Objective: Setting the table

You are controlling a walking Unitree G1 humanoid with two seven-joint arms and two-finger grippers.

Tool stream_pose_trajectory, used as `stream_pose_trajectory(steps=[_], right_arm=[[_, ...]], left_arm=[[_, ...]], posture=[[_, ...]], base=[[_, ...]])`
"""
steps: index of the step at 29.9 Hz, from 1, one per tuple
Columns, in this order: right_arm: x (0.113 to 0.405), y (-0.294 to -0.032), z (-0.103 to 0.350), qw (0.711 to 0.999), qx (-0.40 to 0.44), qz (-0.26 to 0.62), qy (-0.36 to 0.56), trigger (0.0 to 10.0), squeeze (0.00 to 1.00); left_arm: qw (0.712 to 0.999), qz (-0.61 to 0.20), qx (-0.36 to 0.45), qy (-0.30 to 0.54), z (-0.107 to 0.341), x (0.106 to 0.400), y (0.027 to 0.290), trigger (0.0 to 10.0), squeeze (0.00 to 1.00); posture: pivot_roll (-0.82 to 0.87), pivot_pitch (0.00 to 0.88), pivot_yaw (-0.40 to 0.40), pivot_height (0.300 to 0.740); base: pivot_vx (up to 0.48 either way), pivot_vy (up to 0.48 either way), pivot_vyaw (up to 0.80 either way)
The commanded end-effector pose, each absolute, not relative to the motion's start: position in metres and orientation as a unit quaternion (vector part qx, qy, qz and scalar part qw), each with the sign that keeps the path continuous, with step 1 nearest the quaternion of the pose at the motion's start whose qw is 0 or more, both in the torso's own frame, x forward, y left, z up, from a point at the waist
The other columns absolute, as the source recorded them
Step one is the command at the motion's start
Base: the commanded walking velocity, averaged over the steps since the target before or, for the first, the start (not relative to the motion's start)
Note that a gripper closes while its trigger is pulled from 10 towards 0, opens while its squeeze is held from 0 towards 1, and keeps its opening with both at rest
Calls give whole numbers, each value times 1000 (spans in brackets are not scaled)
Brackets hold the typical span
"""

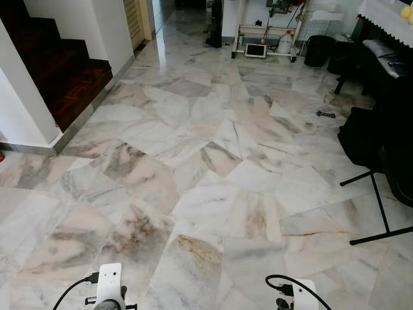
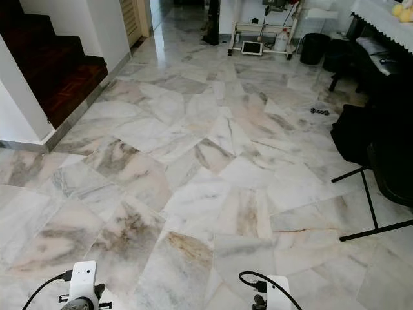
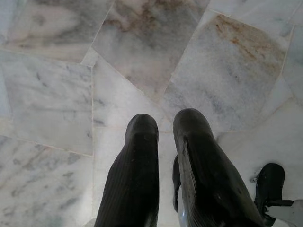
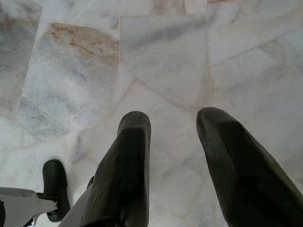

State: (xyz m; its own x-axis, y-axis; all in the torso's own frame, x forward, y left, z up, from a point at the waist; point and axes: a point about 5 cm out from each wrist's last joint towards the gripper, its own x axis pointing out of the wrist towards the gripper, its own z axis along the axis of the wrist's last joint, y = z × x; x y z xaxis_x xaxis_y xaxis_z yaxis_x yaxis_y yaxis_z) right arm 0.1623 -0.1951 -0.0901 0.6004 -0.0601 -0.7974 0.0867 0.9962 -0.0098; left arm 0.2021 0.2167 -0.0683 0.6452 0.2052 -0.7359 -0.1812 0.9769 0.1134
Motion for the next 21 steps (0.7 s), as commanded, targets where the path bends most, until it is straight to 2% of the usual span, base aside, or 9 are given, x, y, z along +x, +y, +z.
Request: stream_pose_trajectory(steps=[1, 21], right_arm=[[185, -155, -85, 891, 90, 5, 445, 10000, 0], [185, -150, -85, 889, 102, 9, 447, 10000, 0]], left_arm=[[884, 91, 0, 458, -81, 167, 239, 10000, 0], [884, 92, -9, 458, -81, 167, 240, 10000, 0]], posture=[[183, 0, -125, 740], [195, 0, -124, 740]], base=[[0, 0, 0], [0, 0, 0]])
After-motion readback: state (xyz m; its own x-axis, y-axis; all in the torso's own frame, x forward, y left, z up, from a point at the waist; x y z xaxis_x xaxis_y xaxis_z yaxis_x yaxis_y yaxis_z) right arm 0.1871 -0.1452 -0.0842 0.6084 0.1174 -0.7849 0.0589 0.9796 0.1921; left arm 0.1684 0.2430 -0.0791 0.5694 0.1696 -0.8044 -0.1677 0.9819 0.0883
